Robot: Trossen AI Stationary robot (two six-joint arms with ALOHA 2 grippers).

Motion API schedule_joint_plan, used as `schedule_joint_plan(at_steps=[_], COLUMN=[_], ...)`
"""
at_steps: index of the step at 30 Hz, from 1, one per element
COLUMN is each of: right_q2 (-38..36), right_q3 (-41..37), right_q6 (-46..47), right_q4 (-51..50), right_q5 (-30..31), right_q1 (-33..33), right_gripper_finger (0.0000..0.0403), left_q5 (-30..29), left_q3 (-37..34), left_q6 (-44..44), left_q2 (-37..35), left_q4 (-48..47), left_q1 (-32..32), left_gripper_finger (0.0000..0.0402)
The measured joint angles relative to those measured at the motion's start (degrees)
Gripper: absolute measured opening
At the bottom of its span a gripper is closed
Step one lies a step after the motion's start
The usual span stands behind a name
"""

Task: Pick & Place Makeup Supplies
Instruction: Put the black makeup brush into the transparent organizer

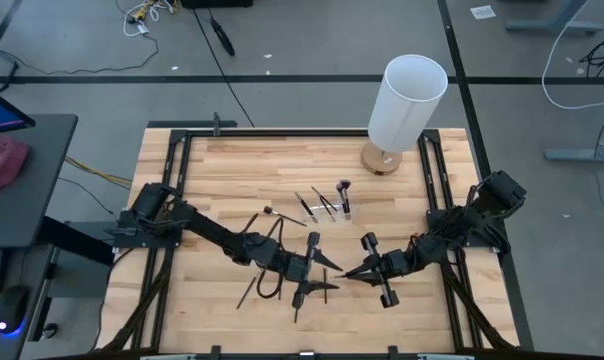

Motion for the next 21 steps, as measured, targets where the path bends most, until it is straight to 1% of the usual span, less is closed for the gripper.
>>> schedule_joint_plan(at_steps=[10, 21], right_q2=[0.0, 0.0], right_q3=[0.0, 0.0], right_q6=[0.04, 0.17], right_q4=[-0.17, -0.33], right_q5=[-0.35, -0.33], right_q1=[-0.24, -0.24], right_gripper_finger=[0.0011, 0.0011], left_q5=[0.19, 1.0], left_q3=[0.0, 0.0], left_q6=[0.0, -0.15], left_q2=[0.0, 0.0], left_q4=[1.2, 2.05], left_q1=[0.03, 0.06], left_gripper_finger=[0.0148, 0.0057])
